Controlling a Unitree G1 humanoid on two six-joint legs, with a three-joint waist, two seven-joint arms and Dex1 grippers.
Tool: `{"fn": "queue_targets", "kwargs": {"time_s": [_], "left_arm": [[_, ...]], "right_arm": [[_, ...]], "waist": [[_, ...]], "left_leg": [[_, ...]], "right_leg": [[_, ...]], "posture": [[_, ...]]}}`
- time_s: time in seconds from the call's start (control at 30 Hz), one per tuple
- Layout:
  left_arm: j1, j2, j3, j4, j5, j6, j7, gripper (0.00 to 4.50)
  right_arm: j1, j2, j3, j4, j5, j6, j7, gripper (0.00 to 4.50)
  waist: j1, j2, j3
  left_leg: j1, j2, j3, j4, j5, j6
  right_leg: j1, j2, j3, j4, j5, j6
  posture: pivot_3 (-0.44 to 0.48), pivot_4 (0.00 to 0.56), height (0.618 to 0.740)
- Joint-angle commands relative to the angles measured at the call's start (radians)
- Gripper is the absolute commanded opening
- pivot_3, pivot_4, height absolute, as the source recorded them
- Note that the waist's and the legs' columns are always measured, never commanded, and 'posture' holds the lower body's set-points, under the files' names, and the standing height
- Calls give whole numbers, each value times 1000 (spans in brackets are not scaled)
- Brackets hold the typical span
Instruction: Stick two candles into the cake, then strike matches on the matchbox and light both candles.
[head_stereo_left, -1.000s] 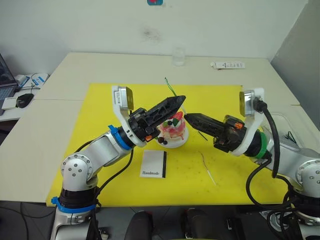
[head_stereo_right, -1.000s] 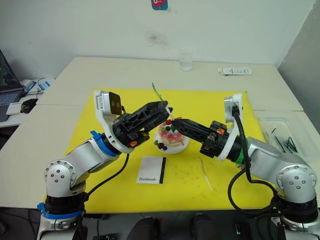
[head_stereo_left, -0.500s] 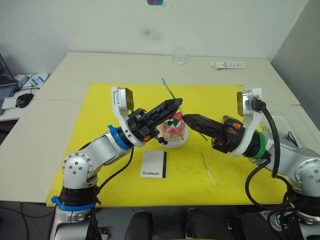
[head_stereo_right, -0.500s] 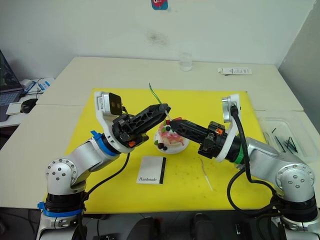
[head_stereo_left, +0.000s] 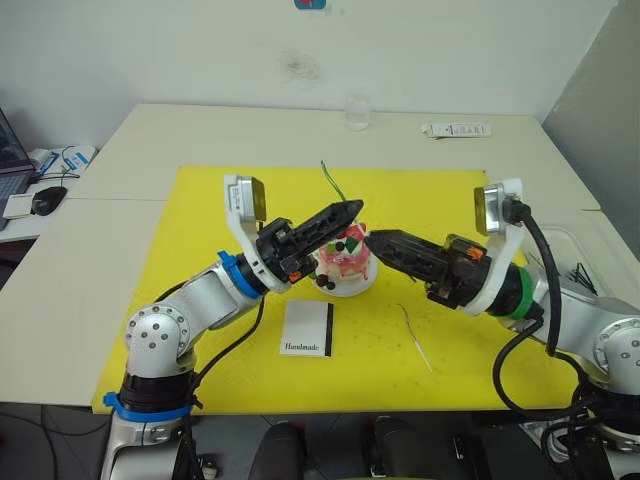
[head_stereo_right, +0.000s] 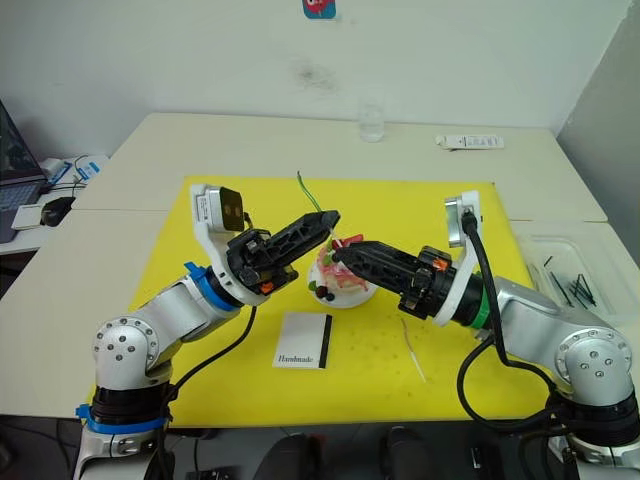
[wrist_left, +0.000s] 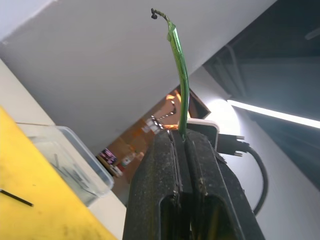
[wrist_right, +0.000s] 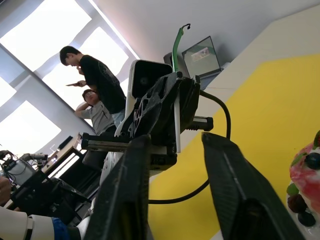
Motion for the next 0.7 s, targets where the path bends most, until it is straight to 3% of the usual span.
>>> {"fn": "queue_targets", "kwargs": {"time_s": [0.03, 0.1, 0.2, 0.37, 0.7], "left_arm": [[-41, 65, 59, -49, 135, -42, -8, 0], [-41, 128, 61, -62, 272, -69, -43, 0], [11, 231, 54, -72, 503, -131, -139, 0], [32, 202, 15, -1, 674, -215, -244, 0], [17, 104, -53, 143, 927, -348, -395, 0]], "right_arm": [[19, -141, -31, -86, -272, -4, 147, 3175], [47, -246, 14, -141, -505, -58, 269, 3873], [92, -331, 79, -182, -780, -174, 401, 3873], [57, -283, 150, -157, -940, -224, 470, 3873], [1, -144, 211, -145, -1068, -190, 494, 3873]], "waist": [[1, 0, 0], [3, 0, 0], [0, 0, 0], [2, 0, 0], [3, 0, 0]], "left_leg": [[0, 0, 0, 0, 0, 0], [-1, 0, 0, -1, 0, 0], [-2, 0, 2, -4, 0, 0], [-6, 1, 1, -8, 0, -1], [-7, 0, 1, -7, 0, -1]], "right_leg": [[0, 0, 0, 0, 0, 0], [-1, 0, 0, -1, 0, 0], [-6, 0, 1, -2, 0, 0], [-10, 0, 0, -3, 0, 1], [-10, -1, 0, -3, 0, 1]], "posture": [[0, 150, 740], [0, 150, 740], [0, 150, 740], [0, 150, 740], [0, 150, 740]]}}
